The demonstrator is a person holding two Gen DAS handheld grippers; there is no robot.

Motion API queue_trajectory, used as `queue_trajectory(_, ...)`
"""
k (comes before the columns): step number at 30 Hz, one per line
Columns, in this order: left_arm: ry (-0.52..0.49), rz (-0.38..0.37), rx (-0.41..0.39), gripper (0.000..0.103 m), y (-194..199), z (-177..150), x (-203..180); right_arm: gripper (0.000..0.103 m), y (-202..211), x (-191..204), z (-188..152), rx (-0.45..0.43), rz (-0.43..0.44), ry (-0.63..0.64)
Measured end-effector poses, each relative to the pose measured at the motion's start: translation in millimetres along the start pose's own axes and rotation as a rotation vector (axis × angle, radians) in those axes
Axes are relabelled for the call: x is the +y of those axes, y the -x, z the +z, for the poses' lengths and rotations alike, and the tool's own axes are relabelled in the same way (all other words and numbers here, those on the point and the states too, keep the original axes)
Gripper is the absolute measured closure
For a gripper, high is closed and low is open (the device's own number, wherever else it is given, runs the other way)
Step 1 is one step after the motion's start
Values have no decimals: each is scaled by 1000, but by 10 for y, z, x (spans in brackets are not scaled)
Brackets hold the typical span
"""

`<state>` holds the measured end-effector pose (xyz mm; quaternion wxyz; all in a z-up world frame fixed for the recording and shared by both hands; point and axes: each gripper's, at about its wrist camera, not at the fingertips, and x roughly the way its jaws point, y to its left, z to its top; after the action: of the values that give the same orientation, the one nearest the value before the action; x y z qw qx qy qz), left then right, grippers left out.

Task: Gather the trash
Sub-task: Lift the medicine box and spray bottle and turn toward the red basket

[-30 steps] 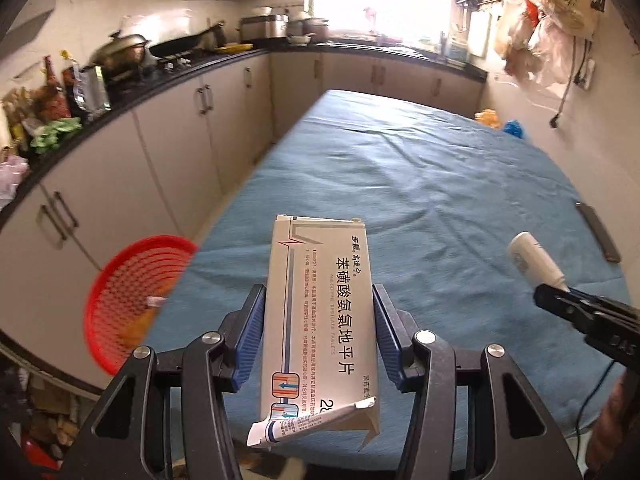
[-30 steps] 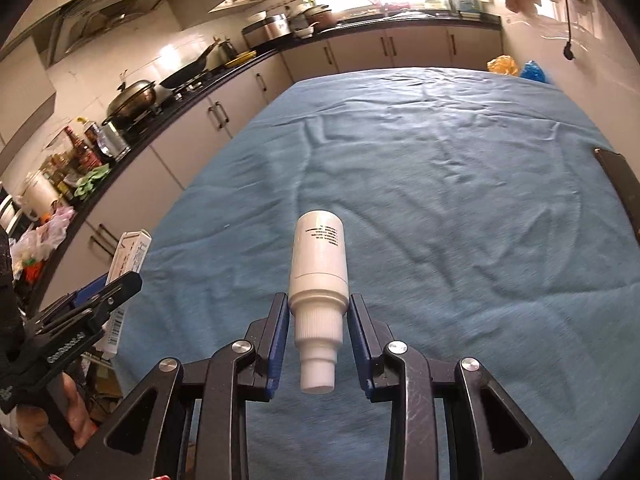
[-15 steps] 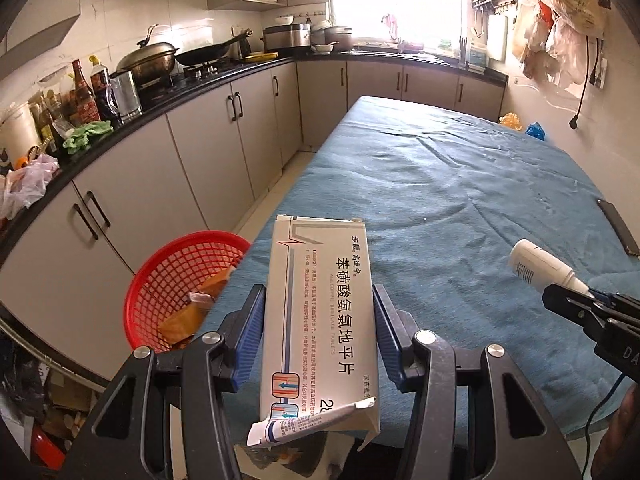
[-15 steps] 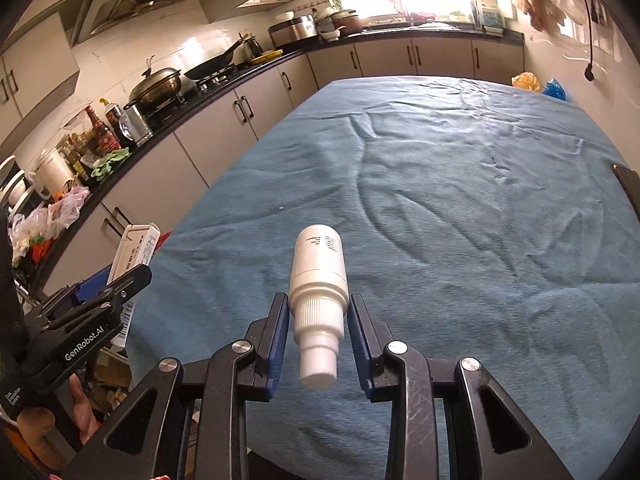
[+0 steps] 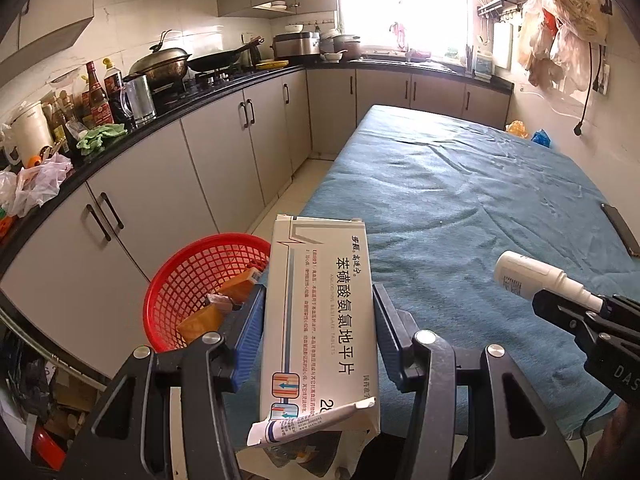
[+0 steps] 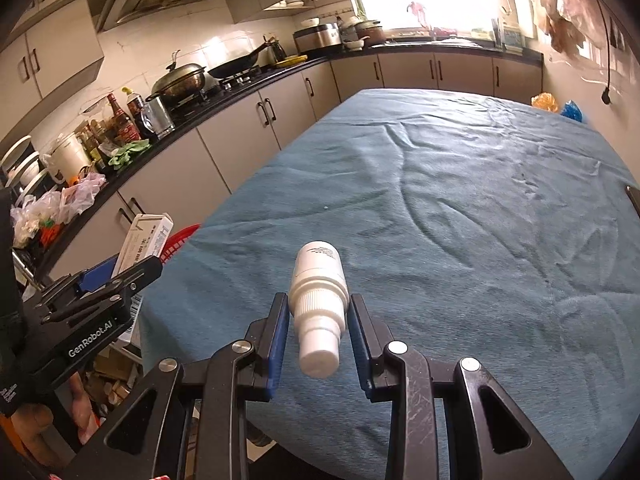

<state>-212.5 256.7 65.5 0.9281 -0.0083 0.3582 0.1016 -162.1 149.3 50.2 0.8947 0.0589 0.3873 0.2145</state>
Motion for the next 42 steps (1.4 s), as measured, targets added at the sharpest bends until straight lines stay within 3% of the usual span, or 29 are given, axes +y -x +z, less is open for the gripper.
queue_trajectory(23,68,21,-13,52,146,-136,490,71,-21,567,-36,-13,53,107)
queue_trajectory(42,146,69,19,52,76,-268,1023,71,-335,1164,-42,36,143,201)
